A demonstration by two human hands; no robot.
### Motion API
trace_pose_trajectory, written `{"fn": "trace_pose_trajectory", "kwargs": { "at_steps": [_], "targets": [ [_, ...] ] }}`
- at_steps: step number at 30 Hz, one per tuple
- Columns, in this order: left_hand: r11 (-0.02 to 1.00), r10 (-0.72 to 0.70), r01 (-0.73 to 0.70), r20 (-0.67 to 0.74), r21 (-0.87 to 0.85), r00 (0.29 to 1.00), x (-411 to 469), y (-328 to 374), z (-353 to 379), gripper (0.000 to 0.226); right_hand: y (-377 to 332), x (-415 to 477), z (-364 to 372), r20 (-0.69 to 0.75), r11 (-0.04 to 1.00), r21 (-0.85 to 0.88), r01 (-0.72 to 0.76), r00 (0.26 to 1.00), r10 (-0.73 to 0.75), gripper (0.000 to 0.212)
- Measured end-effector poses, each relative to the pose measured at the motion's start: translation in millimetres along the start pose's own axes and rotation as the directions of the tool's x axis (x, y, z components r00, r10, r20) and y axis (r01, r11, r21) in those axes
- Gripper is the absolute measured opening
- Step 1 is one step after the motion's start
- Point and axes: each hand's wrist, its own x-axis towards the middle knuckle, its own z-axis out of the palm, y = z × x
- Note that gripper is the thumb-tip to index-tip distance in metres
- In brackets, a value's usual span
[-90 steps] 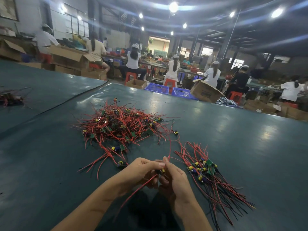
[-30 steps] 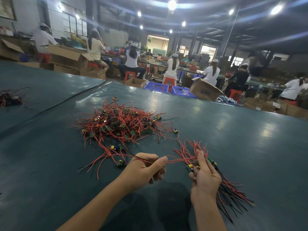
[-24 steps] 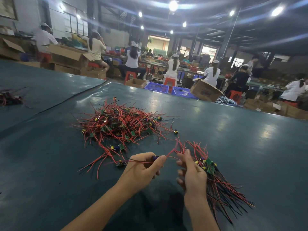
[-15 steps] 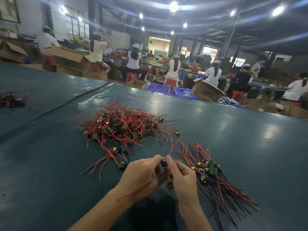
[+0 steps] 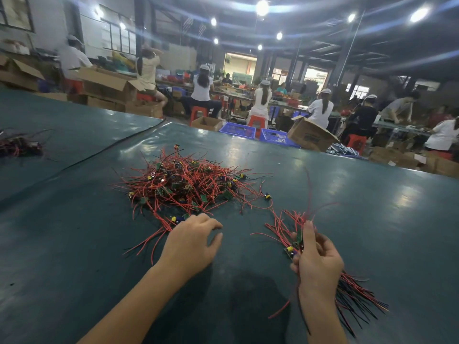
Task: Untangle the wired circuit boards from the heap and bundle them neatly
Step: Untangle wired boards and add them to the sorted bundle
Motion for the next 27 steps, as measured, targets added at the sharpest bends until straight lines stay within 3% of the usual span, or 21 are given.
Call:
{"fn": "trace_pose_trajectory", "kwargs": {
  "at_steps": [3,5,9,12,14,15,17,19,22,27],
  "targets": [
    [0.987,-0.109,0.099,0.078,0.123,0.991,1,-15,3,0.034,-5,1,-9,-0.045,0.92,-0.285,0.271,0.954,-0.295,0.026],
    [0.979,-0.161,0.14,0.143,0.148,0.977,0,-20,5,0.037,-5,2,-14,-0.01,0.807,-0.487,0.334,0.922,-0.387,0.027],
    [0.979,-0.193,0.179,0.173,0.093,0.966,0,-20,6,0.035,2,8,-21,0.088,0.56,-0.804,0.197,0.972,-0.216,0.033],
    [0.977,-0.211,0.203,0.14,0.071,0.967,2,-18,2,0.026,7,7,-22,0.188,0.362,-0.897,0.254,0.96,-0.207,0.044],
    [0.963,-0.261,0.248,0.121,0.107,0.958,4,-20,-3,0.022,8,4,-18,0.22,0.409,-0.853,0.323,0.935,-0.279,0.04],
    [0.953,-0.29,0.275,0.122,0.126,0.949,4,-21,-5,0.019,9,3,-15,0.236,0.51,-0.785,0.352,0.931,-0.28,0.035],
    [0.937,-0.337,0.313,0.168,0.158,0.926,4,-24,-8,0.014,12,-1,-7,0.29,0.736,-0.608,0.298,0.946,-0.143,0.02],
    [0.934,-0.346,0.309,0.241,0.179,0.907,3,-25,-7,0.013,17,-9,1,0.389,0.824,-0.52,0.226,0.921,-0.007,0.01],
    [0.955,-0.287,0.251,0.28,0.157,0.916,2,-23,-3,0.015,29,-18,7,0.511,0.74,-0.582,0.337,0.86,0.01,0.013],
    [0.987,-0.151,0.159,0.183,-0.034,0.971,2,-20,3,0.015,34,-34,15,0.574,0.685,-0.59,0.427,0.819,-0.017,0.008]
  ]
}}
